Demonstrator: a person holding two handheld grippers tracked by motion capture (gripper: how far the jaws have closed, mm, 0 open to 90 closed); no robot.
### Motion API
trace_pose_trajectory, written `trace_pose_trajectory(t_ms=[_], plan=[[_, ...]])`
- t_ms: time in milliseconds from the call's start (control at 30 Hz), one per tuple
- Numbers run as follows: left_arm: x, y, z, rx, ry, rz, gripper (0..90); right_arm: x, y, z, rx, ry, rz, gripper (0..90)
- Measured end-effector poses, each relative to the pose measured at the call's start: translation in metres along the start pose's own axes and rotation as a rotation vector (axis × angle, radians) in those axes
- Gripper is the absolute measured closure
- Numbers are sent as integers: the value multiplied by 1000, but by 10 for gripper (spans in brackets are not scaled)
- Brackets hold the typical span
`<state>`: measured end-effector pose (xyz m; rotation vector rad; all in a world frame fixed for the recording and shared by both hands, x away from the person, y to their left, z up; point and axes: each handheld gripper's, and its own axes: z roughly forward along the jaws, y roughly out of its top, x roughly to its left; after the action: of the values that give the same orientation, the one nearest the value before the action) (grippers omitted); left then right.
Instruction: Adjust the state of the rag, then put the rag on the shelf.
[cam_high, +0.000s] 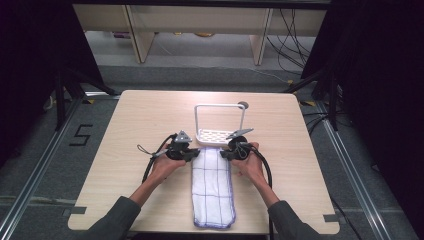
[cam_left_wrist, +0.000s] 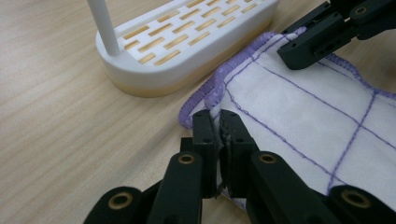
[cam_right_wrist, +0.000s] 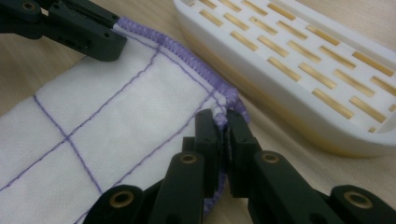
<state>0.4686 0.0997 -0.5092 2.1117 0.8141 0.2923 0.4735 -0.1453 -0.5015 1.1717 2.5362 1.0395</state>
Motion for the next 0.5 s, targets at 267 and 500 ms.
trace_pose_trajectory(t_ms=[267,500], plan=[[-4,5,-13,-29,-9,12,855,3,1,-11,-33,1,-34,859],[-11,12,-33,-65,-23,16,855,15,4,-29,-77,22,-43,860]])
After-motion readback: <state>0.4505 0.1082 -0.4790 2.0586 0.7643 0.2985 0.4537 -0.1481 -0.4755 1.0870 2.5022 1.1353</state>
